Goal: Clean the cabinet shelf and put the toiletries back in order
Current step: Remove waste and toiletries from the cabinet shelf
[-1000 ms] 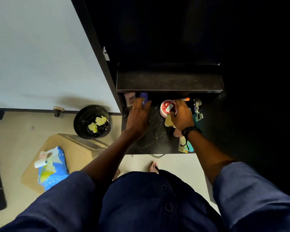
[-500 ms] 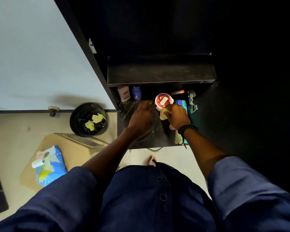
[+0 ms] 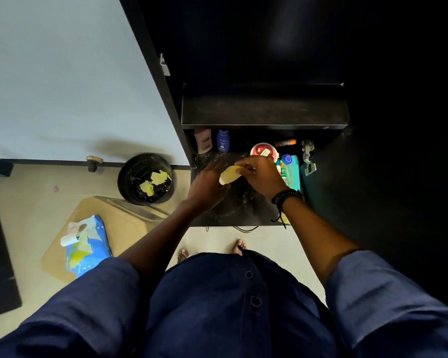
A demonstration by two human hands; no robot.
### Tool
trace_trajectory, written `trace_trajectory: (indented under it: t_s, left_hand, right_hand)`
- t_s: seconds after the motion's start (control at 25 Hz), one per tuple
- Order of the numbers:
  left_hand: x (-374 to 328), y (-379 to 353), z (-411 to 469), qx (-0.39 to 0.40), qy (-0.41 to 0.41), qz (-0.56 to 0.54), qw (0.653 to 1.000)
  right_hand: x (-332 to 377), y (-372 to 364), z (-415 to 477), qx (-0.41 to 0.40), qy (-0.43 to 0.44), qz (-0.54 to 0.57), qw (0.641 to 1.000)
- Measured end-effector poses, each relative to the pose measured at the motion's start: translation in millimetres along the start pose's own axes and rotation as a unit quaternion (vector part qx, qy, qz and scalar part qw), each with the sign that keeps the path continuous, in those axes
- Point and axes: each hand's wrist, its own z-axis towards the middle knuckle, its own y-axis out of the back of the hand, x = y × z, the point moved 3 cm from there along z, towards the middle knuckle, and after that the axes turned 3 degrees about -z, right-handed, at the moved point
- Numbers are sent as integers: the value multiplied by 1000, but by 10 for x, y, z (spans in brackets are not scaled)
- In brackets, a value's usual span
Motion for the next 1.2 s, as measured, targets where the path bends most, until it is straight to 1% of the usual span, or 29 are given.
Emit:
trace_trajectory:
  t_s: [0.16, 0.32, 0.4, 0.52, 0.6, 0.76, 0.92, 1.04, 1.2]
  left_hand:
    - [91, 147, -16, -33, 17, 5, 999]
    - [271, 210, -4, -60, 55, 15, 997]
    - [405, 221, 20, -77, 89, 11, 993]
    - [541, 213, 69, -87, 122, 10, 989]
    - [585, 194, 105, -94, 129, 8, 987]
    - [622, 152, 156, -110, 136, 11, 985]
    - [630, 117, 185, -107, 139, 4, 985]
    - [643, 103, 172, -100, 135, 13, 986]
    - [631, 93, 162, -100, 129, 30, 986]
  right_hand:
    - [237, -135, 72, 15, 41, 31, 999]
    - [212, -199, 94, 5, 21, 27, 999]
    - [72, -183, 47, -31, -15, -16, 999]
    - [-229, -113, -109, -62, -111, -95, 987]
    - [-415, -73, -202, -50, -146, -133, 979]
    - [-624, -19, -351, -25, -173, -172, 969]
    - [-664, -46, -292, -10, -167, -174, 970]
    - [-654, -54, -67, -14, -146, -157, 977]
    - [-616, 16, 301, -13, -116, -182, 976]
